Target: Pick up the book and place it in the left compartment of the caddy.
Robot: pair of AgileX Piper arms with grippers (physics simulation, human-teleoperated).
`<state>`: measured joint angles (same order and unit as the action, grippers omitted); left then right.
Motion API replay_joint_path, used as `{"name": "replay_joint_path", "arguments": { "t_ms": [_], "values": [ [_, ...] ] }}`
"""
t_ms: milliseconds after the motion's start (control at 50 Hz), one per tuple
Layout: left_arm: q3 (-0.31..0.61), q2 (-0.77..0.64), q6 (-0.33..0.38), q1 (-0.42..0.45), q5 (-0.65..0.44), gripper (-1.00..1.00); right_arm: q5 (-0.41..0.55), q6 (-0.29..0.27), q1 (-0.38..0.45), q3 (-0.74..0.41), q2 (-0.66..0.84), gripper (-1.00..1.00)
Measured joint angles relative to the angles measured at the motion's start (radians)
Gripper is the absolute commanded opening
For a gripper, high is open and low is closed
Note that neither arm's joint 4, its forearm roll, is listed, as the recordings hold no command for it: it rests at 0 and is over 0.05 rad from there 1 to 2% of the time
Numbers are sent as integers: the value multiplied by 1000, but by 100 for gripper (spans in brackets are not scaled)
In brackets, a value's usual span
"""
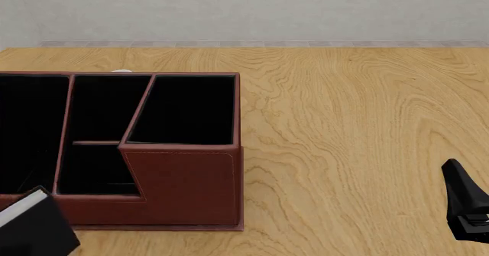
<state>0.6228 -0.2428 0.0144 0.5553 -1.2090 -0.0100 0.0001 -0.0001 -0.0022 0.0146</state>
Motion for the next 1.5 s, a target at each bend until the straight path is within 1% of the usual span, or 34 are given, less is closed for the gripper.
{"name": "replay_joint_path", "arguments": {
  "t_ms": [260, 520, 880, 1100, 1500],
  "values": [
    [122, 1, -53, -34, -8, -100, 0, 0, 0, 0, 0, 100],
    [194, -10, -79, -79, -10, -100, 0, 0, 0, 0, 0, 100],
    [290, -31, -87, -204, -11, -100, 0, 0, 0, 0, 0, 100],
    [313, -36, -91, -275, -11, -100, 0, 0, 0, 0, 0, 100],
    [304, -40, -99, -401, -11, -100, 0, 0, 0, 0, 0, 100]
  ]
}}
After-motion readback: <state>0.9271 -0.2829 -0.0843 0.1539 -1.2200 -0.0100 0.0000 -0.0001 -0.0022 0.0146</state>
